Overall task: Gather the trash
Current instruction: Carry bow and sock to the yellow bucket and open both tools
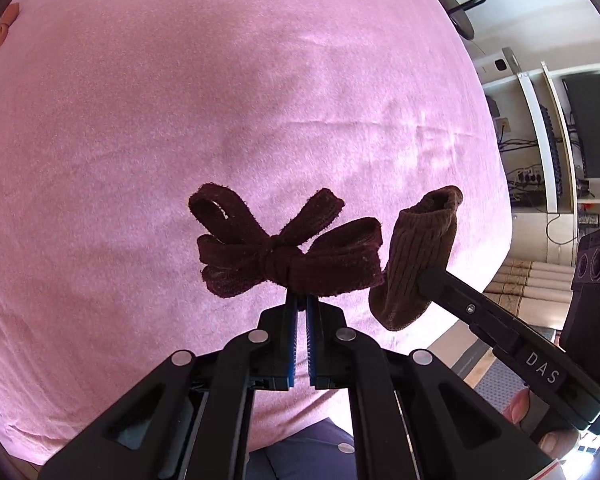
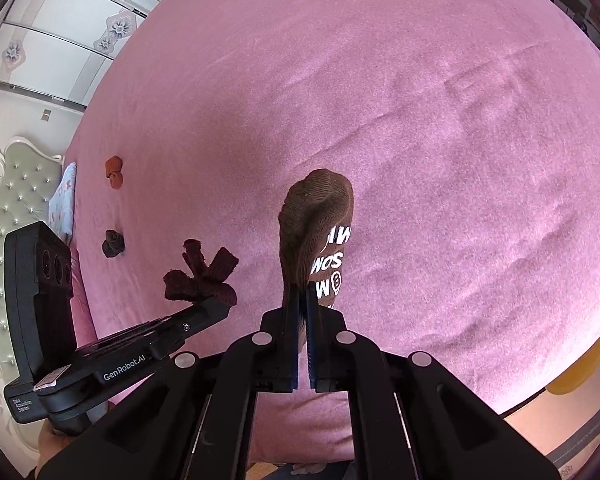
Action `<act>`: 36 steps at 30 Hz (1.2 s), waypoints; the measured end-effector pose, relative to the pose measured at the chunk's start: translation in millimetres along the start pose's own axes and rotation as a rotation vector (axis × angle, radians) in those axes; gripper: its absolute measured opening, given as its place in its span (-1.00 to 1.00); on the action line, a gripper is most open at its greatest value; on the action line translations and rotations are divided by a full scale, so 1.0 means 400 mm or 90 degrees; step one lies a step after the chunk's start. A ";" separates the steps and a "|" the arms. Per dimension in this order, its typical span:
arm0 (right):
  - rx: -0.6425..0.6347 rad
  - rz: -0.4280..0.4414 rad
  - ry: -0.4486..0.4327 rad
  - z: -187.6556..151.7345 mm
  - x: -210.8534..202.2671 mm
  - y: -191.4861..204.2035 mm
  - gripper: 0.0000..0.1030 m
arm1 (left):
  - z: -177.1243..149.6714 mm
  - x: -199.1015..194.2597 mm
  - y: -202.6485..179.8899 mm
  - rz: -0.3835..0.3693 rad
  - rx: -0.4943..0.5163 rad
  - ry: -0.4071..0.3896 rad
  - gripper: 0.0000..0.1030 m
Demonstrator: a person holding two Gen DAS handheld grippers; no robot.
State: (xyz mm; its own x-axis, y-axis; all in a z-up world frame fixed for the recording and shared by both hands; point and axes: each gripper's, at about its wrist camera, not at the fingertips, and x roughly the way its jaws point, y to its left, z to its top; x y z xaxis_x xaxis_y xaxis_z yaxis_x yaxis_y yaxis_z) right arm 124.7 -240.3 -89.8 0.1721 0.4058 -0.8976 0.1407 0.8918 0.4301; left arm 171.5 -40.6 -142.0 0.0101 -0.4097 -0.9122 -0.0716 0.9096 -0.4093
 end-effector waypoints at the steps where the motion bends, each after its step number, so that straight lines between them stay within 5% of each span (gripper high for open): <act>1: 0.004 0.000 -0.005 -0.012 -0.012 -0.013 -0.93 | -0.012 0.003 -0.006 0.000 0.007 0.004 -0.92; 12: 0.092 0.005 -0.062 -0.113 -0.162 -0.229 -0.93 | -0.113 0.095 -0.243 0.007 0.115 0.057 -0.92; 26: 0.239 -0.042 -0.127 -0.260 -0.417 -0.728 -0.93 | -0.295 0.331 -0.727 0.006 0.266 0.145 -0.92; 36: 0.359 -0.062 -0.146 -0.421 -0.501 -1.031 -0.93 | -0.440 0.544 -1.017 0.021 0.382 0.223 -0.92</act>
State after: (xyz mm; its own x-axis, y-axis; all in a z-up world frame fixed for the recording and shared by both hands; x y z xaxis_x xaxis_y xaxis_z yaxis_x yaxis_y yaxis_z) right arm -132.1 -655.6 -103.6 0.3288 0.2182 -0.9188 0.6501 0.6534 0.3878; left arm 27.2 -511.9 -170.5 -0.3125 -0.2876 -0.9053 0.4982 0.7619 -0.4140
